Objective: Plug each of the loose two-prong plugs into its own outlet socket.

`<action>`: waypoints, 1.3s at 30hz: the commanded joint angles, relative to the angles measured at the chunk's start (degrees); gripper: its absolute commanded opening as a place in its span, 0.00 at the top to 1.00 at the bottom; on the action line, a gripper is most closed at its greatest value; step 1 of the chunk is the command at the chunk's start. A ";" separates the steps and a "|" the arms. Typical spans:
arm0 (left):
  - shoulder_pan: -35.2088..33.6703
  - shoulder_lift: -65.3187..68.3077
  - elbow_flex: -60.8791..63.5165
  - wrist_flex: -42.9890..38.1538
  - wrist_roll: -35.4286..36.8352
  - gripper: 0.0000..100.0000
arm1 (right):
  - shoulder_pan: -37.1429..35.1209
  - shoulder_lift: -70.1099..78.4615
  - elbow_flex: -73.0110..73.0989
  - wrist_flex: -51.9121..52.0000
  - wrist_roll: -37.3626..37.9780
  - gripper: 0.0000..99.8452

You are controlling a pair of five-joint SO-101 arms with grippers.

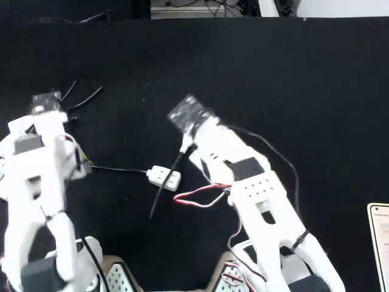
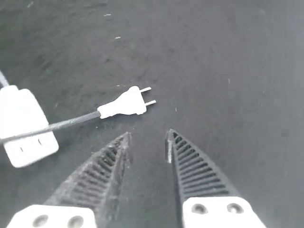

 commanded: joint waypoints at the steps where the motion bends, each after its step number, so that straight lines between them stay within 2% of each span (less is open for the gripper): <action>1: 0.92 -4.66 9.63 -12.40 7.38 0.80 | -3.16 -0.57 -2.51 -1.85 9.93 0.87; 4: 0.92 -4.92 14.81 -19.25 12.66 0.80 | -5.36 1.10 -2.59 -1.76 12.84 0.87; 8: 1.01 -4.92 17.27 -22.42 17.49 0.80 | -8.44 10.42 -6.46 -0.70 14.95 0.87; 11: 1.01 -4.92 17.54 -22.42 17.76 0.80 | -7.65 17.19 -14.02 6.68 17.67 0.85; 17: 1.01 -4.92 17.54 -22.42 17.76 0.80 | -6.77 23.43 -25.80 19.08 24.44 0.73; 26: 1.01 -4.92 17.54 -22.33 17.76 0.80 | -6.86 28.26 -25.45 19.96 42.02 0.79; 30: 1.01 -4.92 17.45 -22.24 17.76 0.80 | -6.86 30.20 -26.59 19.52 44.48 0.79; 39: 1.10 -4.92 17.36 -22.15 17.76 0.80 | -6.77 39.34 -33.98 19.52 44.57 0.79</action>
